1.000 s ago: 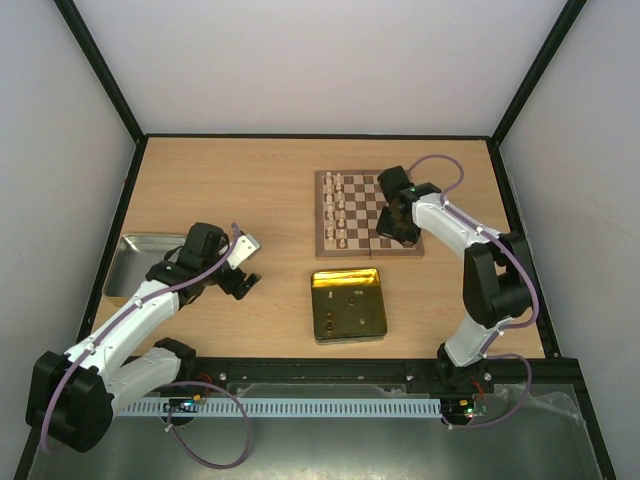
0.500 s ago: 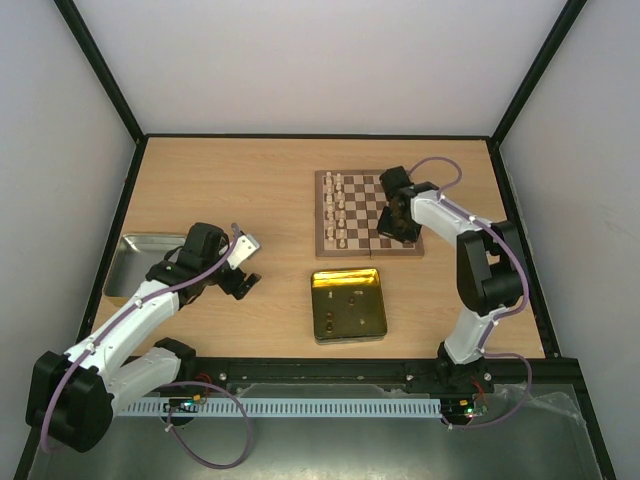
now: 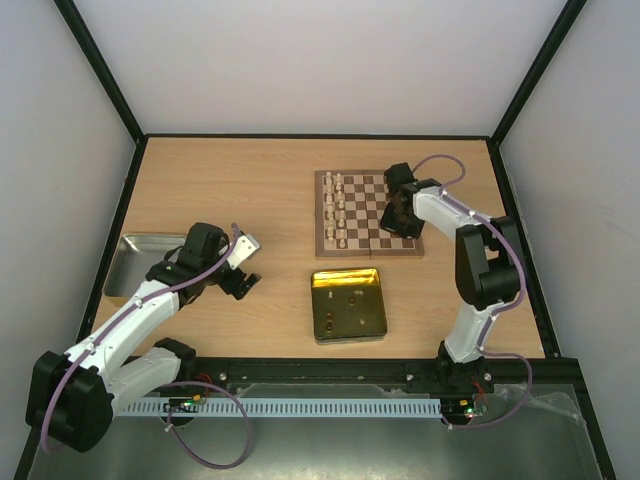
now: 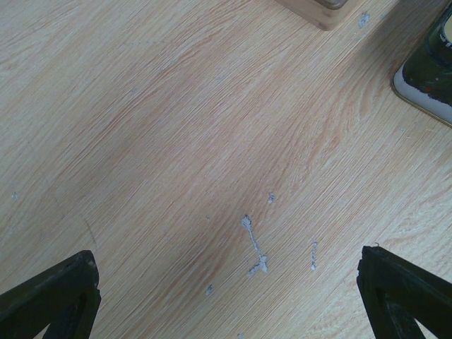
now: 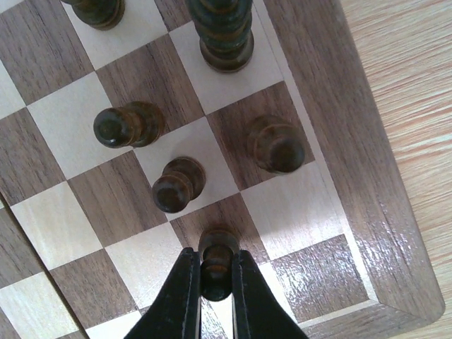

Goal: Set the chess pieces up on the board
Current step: Place the chess piece on the chessboard.

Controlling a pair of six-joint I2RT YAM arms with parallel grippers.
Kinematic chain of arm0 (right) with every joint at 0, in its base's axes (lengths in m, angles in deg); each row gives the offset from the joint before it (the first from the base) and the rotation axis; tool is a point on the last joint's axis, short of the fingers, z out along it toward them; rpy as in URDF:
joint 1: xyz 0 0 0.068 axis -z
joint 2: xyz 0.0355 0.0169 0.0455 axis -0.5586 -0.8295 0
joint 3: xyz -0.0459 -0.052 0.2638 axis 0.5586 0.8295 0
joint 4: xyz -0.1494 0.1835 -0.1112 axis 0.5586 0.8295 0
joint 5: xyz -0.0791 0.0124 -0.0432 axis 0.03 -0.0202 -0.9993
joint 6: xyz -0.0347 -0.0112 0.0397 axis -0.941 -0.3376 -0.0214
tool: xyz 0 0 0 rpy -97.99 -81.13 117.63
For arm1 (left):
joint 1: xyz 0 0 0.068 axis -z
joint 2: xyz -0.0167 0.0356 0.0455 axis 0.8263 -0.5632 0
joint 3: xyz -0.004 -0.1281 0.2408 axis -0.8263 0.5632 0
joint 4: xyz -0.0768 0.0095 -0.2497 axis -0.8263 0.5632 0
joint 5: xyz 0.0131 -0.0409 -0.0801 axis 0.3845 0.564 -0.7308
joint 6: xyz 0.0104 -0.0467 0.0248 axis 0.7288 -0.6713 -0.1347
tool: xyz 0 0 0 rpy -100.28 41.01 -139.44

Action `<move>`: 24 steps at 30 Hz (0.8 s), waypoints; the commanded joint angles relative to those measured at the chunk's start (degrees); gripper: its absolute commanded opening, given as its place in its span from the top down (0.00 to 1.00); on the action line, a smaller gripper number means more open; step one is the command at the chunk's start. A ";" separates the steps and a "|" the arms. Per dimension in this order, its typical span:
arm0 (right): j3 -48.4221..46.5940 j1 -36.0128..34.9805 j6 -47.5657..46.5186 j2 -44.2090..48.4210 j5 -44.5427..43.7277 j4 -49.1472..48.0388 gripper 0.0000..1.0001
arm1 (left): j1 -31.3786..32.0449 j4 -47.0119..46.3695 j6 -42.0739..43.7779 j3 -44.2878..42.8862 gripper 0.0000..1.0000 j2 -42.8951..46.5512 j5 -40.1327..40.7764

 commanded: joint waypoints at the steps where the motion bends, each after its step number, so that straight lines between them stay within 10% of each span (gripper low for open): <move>1: -1.68 0.19 -0.56 -1.12 -0.37 0.23 0.96 | 0.34 -0.37 -0.11 0.62 0.01 -0.06 -0.06; 24: -0.55 0.21 -0.54 0.19 -0.04 0.84 0.85 | 0.35 -0.32 -0.15 0.58 0.01 -0.05 -0.17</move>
